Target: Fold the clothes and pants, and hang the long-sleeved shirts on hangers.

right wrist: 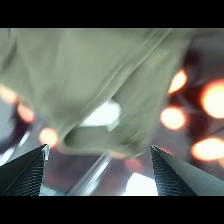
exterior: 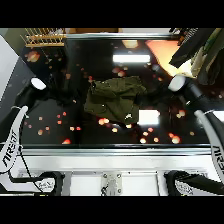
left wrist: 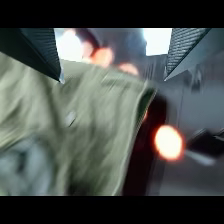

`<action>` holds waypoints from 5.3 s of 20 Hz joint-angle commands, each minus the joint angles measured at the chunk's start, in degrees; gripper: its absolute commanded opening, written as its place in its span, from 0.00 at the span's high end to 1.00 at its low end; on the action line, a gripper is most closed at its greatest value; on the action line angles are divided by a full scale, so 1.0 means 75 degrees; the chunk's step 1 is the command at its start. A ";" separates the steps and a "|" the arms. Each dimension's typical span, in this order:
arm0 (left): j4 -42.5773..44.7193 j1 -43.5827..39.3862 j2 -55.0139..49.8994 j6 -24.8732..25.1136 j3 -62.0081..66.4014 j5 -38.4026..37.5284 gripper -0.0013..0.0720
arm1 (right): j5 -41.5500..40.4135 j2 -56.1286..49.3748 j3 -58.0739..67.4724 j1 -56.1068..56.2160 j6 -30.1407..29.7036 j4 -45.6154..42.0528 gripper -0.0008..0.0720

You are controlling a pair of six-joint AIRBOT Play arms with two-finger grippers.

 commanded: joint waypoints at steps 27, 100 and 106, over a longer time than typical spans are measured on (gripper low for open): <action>-0.0038 -0.1262 -0.0469 0.0085 -0.0959 0.1105 0.00 | -0.2783 0.0344 -0.0682 -0.1856 0.1352 0.0020 0.03; 0.1480 -0.3191 0.3716 -0.2264 0.0356 -0.0122 0.94 | 0.0953 0.1364 0.3841 -0.1008 0.1702 0.0431 0.96; -0.0667 -0.1145 0.0393 -0.1568 0.0562 0.1571 0.94 | -0.0376 -0.1845 0.3841 -0.0446 0.1547 0.0280 0.96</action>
